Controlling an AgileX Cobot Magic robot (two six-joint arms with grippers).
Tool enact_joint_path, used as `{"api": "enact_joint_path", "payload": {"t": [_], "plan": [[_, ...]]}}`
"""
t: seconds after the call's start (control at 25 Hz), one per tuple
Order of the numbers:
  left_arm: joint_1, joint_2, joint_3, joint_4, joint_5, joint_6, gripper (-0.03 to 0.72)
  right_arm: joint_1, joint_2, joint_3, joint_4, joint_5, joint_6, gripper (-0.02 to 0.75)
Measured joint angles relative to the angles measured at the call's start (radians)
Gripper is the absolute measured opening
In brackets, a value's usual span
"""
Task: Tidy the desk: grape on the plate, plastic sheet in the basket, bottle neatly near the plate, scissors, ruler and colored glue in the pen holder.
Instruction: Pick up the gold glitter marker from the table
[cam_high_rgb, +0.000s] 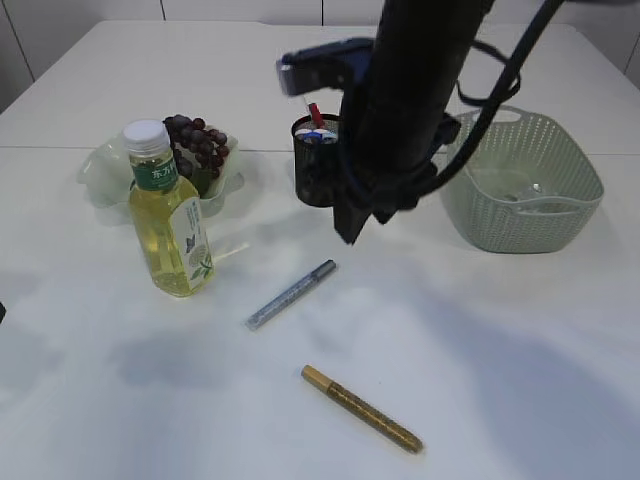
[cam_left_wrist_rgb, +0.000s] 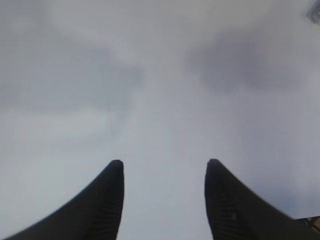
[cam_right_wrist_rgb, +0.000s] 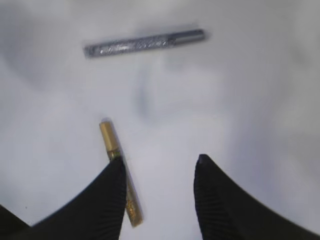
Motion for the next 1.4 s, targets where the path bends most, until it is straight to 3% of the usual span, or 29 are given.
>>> {"api": "enact_joint_path", "payload": {"t": [0.12,0.36,1.4], "plan": [[0.000,0.000,0.000,0.000,0.000,0.000,0.379,0.072,0.000,0.076,-0.027,0.000,0.021,0.363],[0.000,0.000,0.000,0.000,0.000,0.000,0.379,0.129,0.031,0.194,-0.034,-0.032,0.034,0.363],[0.000,0.000,0.000,0.000,0.000,0.000,0.379,0.162,0.206,0.208,-0.018,-0.149,-0.034,0.363]]}}
